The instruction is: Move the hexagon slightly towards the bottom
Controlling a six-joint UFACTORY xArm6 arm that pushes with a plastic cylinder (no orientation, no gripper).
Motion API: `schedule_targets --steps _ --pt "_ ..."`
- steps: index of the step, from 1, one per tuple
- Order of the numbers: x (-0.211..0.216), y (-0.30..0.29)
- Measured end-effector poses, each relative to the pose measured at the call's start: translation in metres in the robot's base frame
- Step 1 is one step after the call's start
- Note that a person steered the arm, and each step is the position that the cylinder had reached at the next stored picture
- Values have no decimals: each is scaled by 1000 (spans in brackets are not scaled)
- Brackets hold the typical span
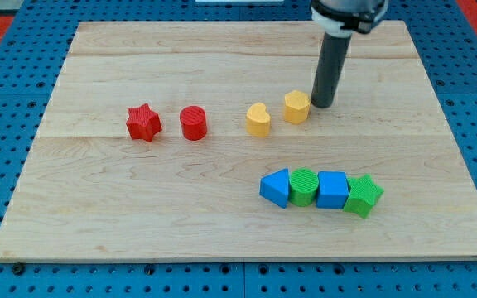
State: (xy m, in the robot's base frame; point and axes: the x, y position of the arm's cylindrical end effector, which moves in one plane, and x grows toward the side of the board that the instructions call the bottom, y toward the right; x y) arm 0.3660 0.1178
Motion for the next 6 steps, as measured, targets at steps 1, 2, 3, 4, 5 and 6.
schedule_targets --steps 1,2,3,4,5,6 --pt "-17 -26" --pt "-1 -54" --pt "10 -31" --pt "23 -10" --pt "37 -13" --pt "28 -18"
